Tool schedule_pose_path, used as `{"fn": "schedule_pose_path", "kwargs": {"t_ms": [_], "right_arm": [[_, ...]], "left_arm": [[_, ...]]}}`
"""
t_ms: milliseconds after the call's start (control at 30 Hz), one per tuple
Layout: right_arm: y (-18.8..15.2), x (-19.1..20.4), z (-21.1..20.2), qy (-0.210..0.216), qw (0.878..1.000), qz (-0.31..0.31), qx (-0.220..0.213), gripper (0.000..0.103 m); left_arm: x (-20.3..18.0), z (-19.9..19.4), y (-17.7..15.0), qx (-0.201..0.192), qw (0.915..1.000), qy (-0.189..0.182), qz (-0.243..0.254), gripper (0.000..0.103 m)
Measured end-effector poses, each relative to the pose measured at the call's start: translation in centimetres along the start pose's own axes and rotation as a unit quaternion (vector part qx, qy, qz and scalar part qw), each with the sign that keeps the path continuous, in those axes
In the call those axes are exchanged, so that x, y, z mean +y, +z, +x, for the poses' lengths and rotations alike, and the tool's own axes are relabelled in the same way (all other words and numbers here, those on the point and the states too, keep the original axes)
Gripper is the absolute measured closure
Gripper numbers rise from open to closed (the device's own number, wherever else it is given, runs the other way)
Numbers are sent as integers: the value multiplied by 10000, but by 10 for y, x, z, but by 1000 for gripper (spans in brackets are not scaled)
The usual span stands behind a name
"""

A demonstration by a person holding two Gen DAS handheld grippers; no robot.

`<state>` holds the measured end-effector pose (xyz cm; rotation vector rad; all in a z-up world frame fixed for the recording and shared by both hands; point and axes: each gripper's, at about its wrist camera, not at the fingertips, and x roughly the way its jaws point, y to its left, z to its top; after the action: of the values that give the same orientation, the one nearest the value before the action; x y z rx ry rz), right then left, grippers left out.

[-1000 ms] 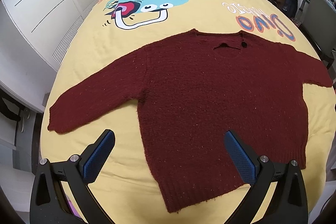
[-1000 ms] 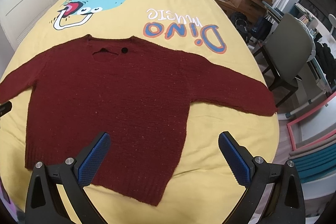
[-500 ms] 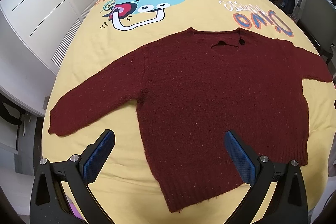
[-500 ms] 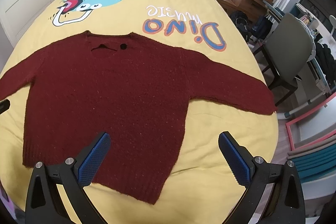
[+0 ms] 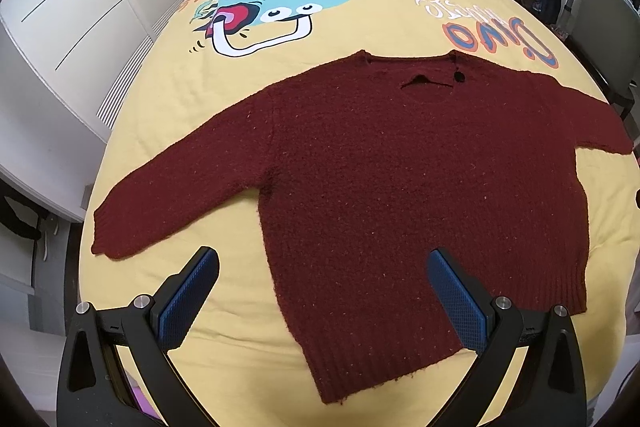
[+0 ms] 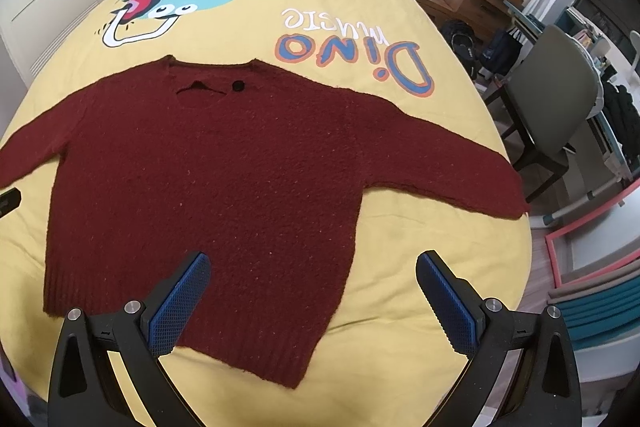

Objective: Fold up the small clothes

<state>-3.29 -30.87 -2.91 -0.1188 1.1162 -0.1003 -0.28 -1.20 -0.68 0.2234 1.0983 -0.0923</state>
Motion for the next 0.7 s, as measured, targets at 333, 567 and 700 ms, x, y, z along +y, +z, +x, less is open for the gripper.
{"fn": "schedule_pose_path", "kwargs": {"t_ms": [333, 567, 700], "right_arm": [[0, 0, 1, 41, 10000, 5, 1, 1], [0, -1, 2, 49, 10000, 28, 9, 1], [0, -1, 5, 59, 10000, 4, 12, 1]], "left_arm": [[0, 1, -2, 23, 10000, -5, -16, 1], [0, 3, -1, 35, 10000, -36, 3, 1], [-2, 5, 1, 39, 10000, -66, 8, 1]]}}
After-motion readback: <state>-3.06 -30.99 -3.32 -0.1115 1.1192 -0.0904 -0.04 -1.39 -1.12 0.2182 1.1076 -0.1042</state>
